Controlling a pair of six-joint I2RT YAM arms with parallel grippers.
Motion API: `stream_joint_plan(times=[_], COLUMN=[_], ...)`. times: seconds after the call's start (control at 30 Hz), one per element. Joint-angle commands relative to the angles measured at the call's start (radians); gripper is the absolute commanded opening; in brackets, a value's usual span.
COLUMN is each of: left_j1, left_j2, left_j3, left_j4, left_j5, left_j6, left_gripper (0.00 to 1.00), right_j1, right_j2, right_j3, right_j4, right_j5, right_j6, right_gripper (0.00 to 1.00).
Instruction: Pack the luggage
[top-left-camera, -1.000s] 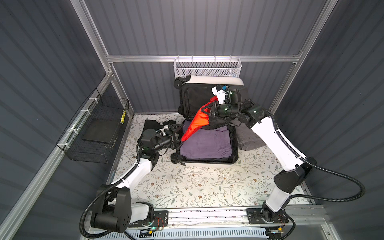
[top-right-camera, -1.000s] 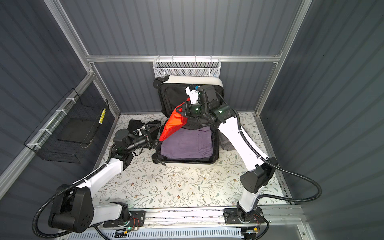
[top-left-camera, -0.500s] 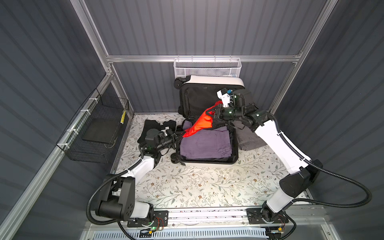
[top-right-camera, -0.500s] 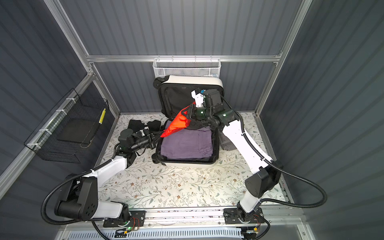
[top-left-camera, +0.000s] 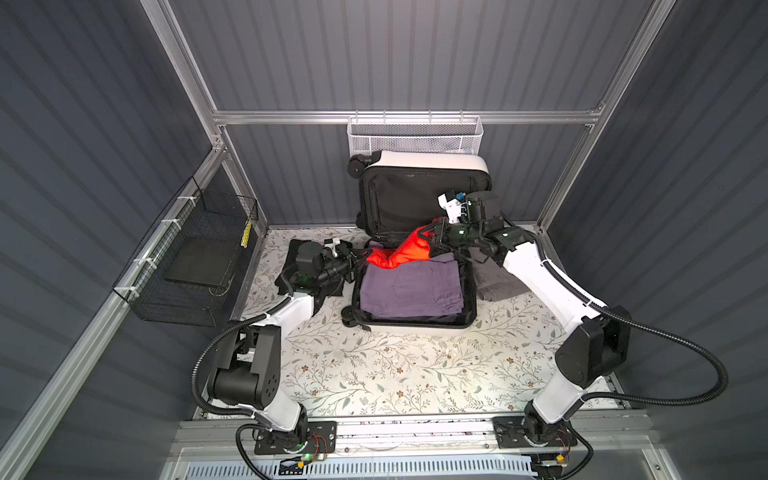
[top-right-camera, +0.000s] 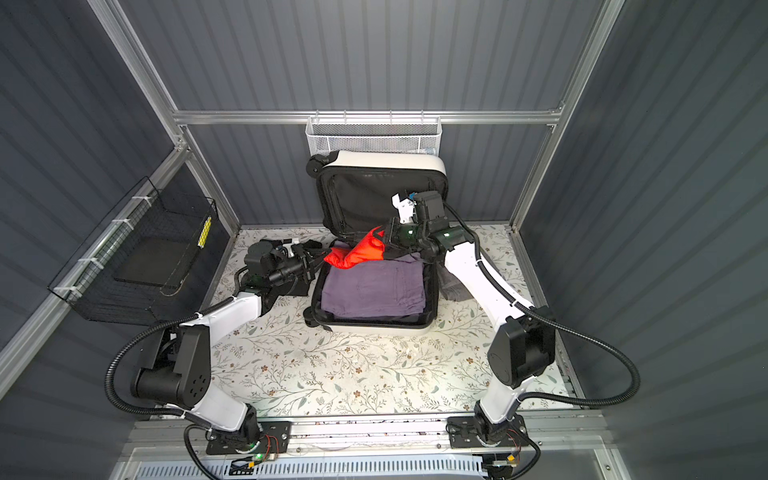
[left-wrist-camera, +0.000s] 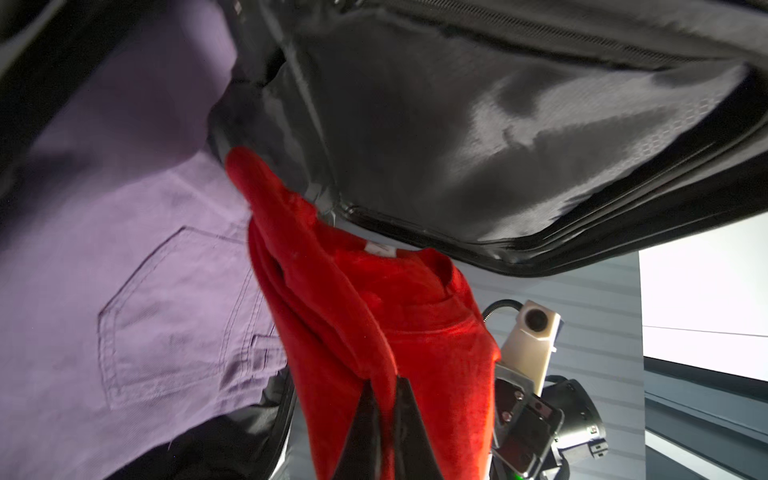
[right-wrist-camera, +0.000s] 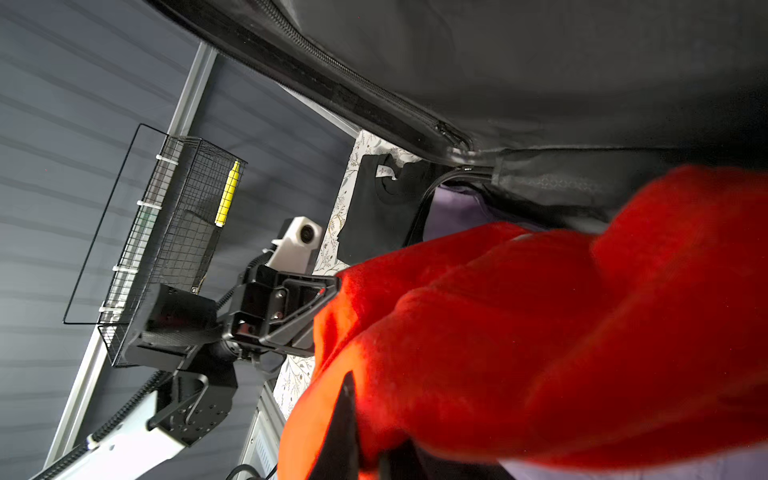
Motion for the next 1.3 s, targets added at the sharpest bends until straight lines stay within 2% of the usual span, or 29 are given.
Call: stream_joint_plan(times=[0.0,0.17,0.37,0.5,0.63,0.73,0.87,0.9,0.97,1.03,1.13,1.27], left_j1=[0.016,0.017,0.008,-0.001,-0.001,-0.001,-0.001,-0.001,-0.001,-0.001,-0.002,-0.007], left_j2=[0.009,0.032,0.052,0.037,0.0,-0.044,-0.102,-0.112,-0.13,-0.146,-0.16,-0.144], left_j3=[0.067,0.075,-0.023,-0.071,-0.094,-0.093,-0.084,-0.08,-0.068,-0.057,-0.029,0.054], left_j4=[-0.062,-0.144,-0.076,-0.078,-0.117,-0.197,-0.289,-0.31,-0.355,-0.388,-0.444,-0.529], left_j5=[0.016,0.025,0.036,0.021,0.013,-0.004,-0.029,-0.032,-0.039,-0.046,-0.055,-0.047], left_j6=[0.117,0.221,0.204,0.219,0.25,0.295,0.348,0.36,0.384,0.407,0.449,0.53], left_gripper=[0.0,0.0,0.0,0.2,0.57,0.81,0.99,1.0,1.0,1.0,1.0,1.0], right_j1=[-0.004,-0.023,-0.062,-0.082,-0.094,-0.103,-0.108,-0.11,-0.116,-0.119,-0.129,-0.134], right_j2=[0.027,0.049,0.048,0.039,0.031,0.02,0.004,-0.001,-0.018,-0.045,-0.098,-0.194], right_j3=[-0.021,-0.147,-0.334,-0.427,-0.485,-0.512,-0.52,-0.522,-0.531,-0.541,-0.551,-0.561], right_j4=[0.084,0.189,0.291,0.326,0.325,0.321,0.285,0.266,0.24,0.211,0.155,0.105], right_j5=[-0.054,-0.061,-0.068,-0.077,-0.077,-0.08,-0.063,-0.053,-0.049,-0.024,0.028,0.081], right_j6=[-0.057,-0.075,-0.065,-0.059,-0.068,-0.071,-0.079,-0.081,-0.087,-0.093,-0.099,-0.097], right_gripper=[0.0,0.0,0.0,0.0,0.0,0.0,0.03,0.03,0.11,0.28,0.42,0.49])
